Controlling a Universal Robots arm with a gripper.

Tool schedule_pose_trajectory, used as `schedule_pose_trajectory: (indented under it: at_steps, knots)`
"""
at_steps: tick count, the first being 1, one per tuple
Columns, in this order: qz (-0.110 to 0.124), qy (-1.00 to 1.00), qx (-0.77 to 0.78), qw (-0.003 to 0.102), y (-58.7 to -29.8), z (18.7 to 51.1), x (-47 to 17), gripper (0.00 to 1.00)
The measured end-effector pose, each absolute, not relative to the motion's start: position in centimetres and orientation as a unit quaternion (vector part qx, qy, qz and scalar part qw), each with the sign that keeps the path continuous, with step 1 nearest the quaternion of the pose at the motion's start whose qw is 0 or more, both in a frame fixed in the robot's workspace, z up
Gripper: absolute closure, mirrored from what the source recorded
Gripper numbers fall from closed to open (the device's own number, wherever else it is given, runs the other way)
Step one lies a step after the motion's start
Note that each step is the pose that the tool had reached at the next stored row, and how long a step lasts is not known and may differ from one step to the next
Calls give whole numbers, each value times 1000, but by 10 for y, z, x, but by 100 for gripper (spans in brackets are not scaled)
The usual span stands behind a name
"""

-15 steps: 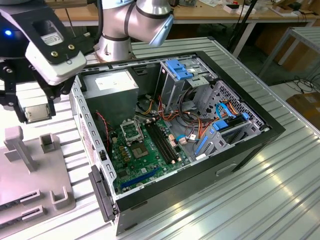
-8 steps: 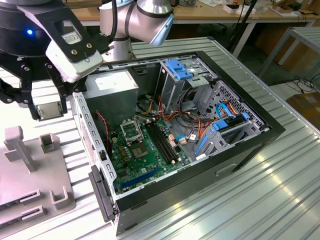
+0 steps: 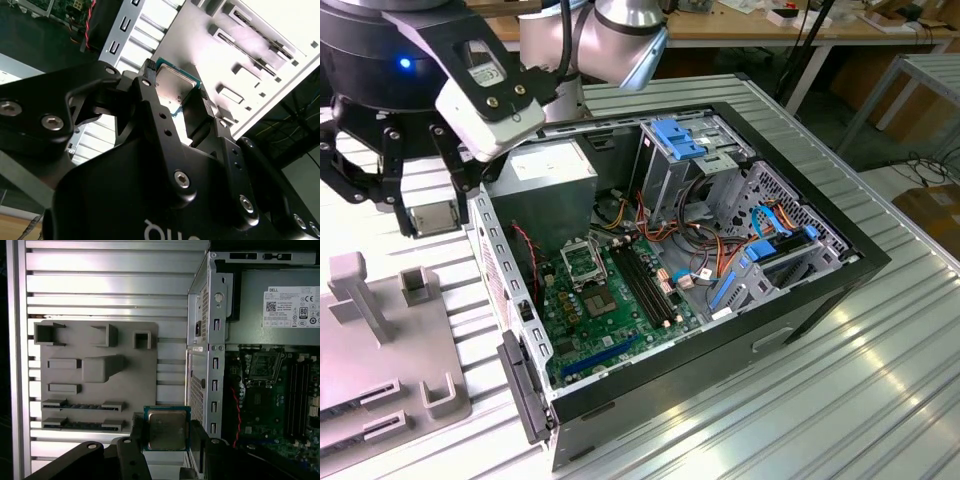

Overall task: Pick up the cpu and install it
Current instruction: 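Pick up the cpu and move it towards the insertion slot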

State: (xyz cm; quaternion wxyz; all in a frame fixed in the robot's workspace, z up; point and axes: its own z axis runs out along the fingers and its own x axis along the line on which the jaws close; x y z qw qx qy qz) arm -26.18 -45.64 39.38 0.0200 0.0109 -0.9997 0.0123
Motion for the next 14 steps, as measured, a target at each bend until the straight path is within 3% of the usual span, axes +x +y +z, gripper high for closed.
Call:
schedule_pose_trajectory:
  at_steps: [14]
  knots:
    - [12,-1000,11,20,-456,394,-216,53]
